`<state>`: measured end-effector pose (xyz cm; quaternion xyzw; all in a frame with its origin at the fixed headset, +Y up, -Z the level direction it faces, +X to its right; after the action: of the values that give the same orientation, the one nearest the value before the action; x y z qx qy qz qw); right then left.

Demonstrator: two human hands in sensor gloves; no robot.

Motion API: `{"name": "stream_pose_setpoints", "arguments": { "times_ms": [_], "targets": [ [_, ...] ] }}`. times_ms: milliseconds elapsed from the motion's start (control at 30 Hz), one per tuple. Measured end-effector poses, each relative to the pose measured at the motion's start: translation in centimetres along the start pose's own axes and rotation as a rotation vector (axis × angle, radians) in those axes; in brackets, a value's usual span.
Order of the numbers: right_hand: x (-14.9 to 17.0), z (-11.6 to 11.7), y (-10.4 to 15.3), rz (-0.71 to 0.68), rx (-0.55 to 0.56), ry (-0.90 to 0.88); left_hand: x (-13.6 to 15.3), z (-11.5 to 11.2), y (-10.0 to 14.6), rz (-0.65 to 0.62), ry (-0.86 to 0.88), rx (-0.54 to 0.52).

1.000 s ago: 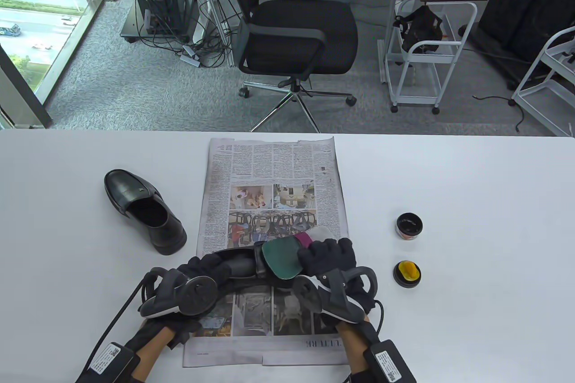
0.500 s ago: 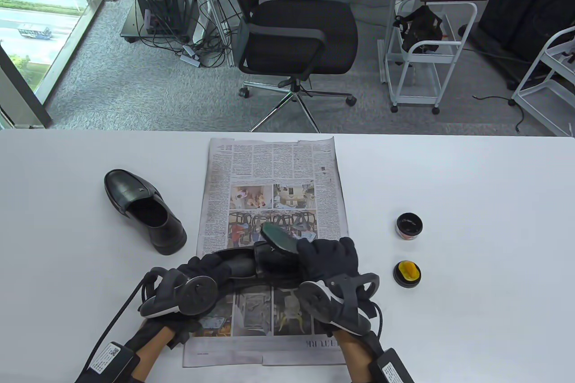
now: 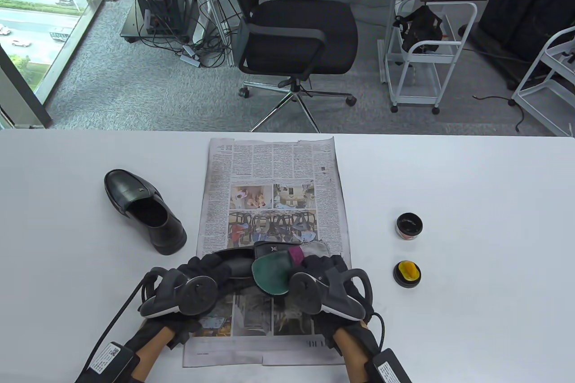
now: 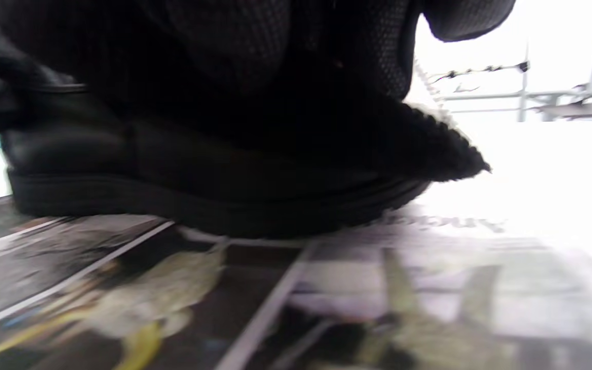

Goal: Dip and apply built-in sponge shoe polish on shoes

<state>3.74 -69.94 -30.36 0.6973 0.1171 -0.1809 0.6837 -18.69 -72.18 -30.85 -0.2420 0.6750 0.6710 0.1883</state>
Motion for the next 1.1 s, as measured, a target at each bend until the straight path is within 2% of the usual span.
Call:
{"name": "stream_pose_setpoints", "arguments": {
  "times_ms": [200,367,567,700,800,900,1100],
  "targets": [
    [3.8,-1.0,0.6,0.174,0.08,0.014,0.0,0.0,0.0,0.001,0.001,0.001],
    [5.6,-1.8,1.3,0.269,0.176,-0.119,0.0,0.0,0.0,-0.001,-0.001,0.0],
    [4.0,-2.6,1.6,0.296,0.343,-0.245,0.0,0.0,0.0,-0.002,0.0,0.0],
    [0.9,-2.4,1.1,0.146,0.415,-0.242,0.1,0.0,0.0,-0.004,0.002,-0.002],
    [-1.6,-1.7,0.3,-0.039,0.378,-0.216,0.1,0.0,0.0,-0.004,0.003,-0.001],
    [-2.6,-0.7,-0.3,-0.113,0.298,-0.138,0.1,0.0,0.0,-0.004,0.003,-0.001],
    [-1.0,0.2,-0.4,-0.058,0.238,0.01,0.1,0.0,0.0,-0.006,0.003,0.0]
  ]
}}
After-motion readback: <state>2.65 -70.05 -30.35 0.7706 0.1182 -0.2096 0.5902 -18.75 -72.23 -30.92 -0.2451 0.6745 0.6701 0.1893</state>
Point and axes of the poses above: the tracker on the back of each hand, its own x axis roughly to the little-finger side, its own y axis roughly from the fingertips to the wrist, z = x × y, the point moved 4 cm from there along -y, roughly from the wrist to the fingertips, and after that the axes turned 3 degrees about -z, right-handed, at the moved point
